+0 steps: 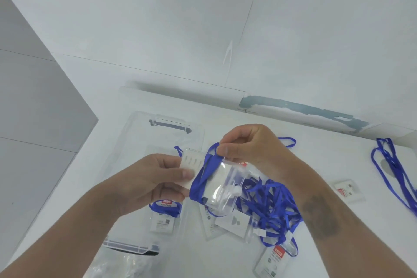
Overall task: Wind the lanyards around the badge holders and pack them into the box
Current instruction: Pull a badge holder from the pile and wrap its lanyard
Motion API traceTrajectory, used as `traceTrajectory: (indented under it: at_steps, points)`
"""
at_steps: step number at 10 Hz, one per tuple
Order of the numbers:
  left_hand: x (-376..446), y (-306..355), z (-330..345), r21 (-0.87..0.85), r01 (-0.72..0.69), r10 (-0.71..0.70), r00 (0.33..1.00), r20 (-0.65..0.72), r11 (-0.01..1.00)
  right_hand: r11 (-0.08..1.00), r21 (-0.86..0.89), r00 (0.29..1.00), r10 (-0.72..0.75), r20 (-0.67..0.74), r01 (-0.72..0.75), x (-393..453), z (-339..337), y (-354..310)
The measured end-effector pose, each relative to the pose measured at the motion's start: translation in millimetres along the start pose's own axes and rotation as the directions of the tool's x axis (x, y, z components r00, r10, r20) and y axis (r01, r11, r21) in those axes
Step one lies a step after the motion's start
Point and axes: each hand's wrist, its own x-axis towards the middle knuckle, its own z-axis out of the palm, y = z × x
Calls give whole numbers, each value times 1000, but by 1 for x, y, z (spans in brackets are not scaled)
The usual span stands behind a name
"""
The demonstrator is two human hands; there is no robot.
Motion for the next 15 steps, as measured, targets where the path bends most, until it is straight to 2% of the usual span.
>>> traceTrajectory:
  at_steps: [1,2,3,4,5,7,8,9,11,12,13,15]
  points:
    - [2,-3,1,-172,-50,43,998,-45,984,925,375,993,96,-70,-63,10,22,15]
    - [5,-6,8,-294,-86,36,984,-172,952,825,563,992,109,-64,-54,20,41,37]
    - [9,-10,6,-332,-127,16,948,-317,935,728,683,988,140,-69,-56,22,50,40]
    - [8,-11,4,-315,-172,7,886,-463,934,794,600,990,139,-26,-95,21,49,40]
    - [5,-14,6,-322,-220,12,840,-542,921,921,381,995,94,-33,-74,24,54,34]
    - [-2,-22,2,-426,-280,-35,802,-596,860,993,23,985,119,-126,-117,54,69,30]
    - [-2,-30,-10,-435,-292,-81,747,-660,852,978,-163,978,98,-182,-128,76,88,31]
    - [5,-40,-21,-484,-292,-179,678,-713,825,958,-254,975,78,-209,-131,95,104,34]
    - [29,-60,-44,-649,-191,-429,610,-666,736,826,-517,974,173,-145,-224,136,130,58]
    - [43,-70,-52,-692,-138,-500,594,-630,708,732,-628,964,222,-145,-263,148,137,77]
    - [63,-90,-63,-678,-146,-483,595,-642,721,690,-659,952,259,-161,-299,157,142,95]
    - [78,-93,-78,-664,-143,-502,544,-673,734,674,-696,969,189,-161,-247,179,156,114]
